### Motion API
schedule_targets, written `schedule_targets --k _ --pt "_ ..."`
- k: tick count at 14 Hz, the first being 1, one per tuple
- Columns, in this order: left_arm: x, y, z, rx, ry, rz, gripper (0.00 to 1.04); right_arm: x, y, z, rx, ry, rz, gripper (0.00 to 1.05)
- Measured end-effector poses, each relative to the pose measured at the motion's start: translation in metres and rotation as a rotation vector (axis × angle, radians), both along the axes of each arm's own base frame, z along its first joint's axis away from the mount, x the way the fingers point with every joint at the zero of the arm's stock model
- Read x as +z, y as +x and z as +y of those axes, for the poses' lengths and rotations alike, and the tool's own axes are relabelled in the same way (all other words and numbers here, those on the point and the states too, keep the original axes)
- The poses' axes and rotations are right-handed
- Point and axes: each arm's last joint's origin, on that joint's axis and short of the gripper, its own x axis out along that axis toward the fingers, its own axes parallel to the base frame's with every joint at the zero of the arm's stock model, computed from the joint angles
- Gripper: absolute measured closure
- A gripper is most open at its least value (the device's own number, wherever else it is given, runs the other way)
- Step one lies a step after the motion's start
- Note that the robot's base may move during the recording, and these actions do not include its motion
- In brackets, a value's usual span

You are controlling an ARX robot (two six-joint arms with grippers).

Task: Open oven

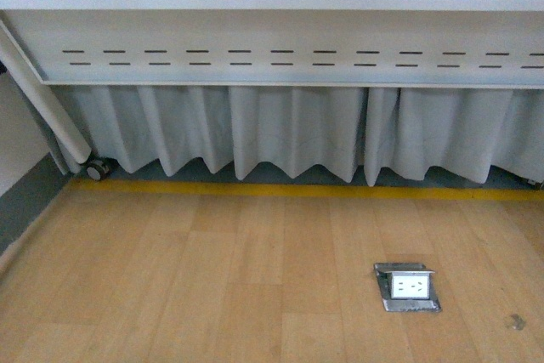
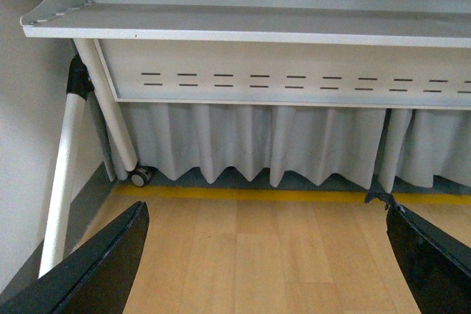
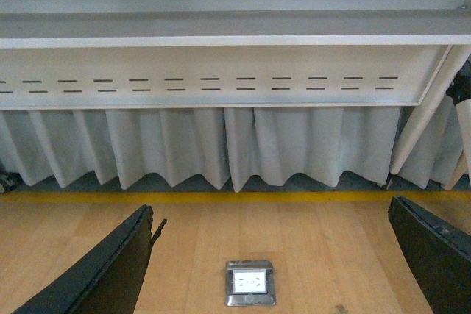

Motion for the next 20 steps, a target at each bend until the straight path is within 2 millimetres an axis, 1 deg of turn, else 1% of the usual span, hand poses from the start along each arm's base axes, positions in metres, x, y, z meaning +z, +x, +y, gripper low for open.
schedule_targets --k 20 --pt "0.0000 0.0000 0.0000 0.000 0.000 0.000 0.07 0.0000 0.0000 0.0000 0.000 0.000 0.000 0.06"
